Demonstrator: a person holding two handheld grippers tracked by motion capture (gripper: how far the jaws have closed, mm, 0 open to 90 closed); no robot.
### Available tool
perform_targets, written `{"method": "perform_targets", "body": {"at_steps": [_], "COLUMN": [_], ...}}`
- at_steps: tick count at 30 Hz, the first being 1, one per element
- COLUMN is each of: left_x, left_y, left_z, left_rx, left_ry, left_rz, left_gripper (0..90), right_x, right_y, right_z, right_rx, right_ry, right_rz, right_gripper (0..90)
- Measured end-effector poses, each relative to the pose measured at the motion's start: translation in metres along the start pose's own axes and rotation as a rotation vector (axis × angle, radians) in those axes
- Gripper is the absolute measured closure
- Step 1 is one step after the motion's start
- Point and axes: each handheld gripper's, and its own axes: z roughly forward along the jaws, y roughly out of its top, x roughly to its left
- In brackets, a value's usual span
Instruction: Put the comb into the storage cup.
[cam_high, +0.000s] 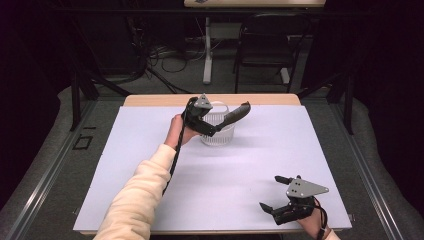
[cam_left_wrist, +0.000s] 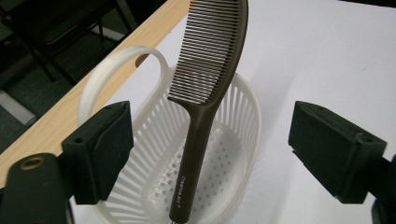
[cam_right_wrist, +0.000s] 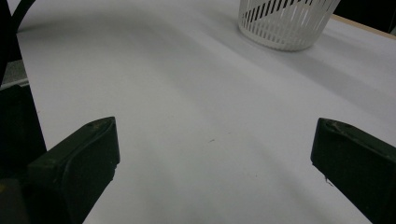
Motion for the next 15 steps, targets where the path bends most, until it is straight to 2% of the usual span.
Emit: {"method": "perform_targets", "body": {"at_steps": [9,15], "left_x": [-0.004,-0.011], "left_y": [0.0,0.0], "left_z": [-0.008,-0.018], "left_rx": [0.055,0.062], "left_ry": [0.02,0.011], "left_rz": [-0.021,-0.003], "left_gripper": [3.0,0.3], "right_x": [0.0,0.0], "right_y": [0.0,0.0], "right_z": [-0.001,-0.001], "right_rx": [-0.001,0.001], "right_ry": [0.0,-0.004], "right_rz": [-0.001,-0.003], "right_gripper": [0.6,0.6]}}
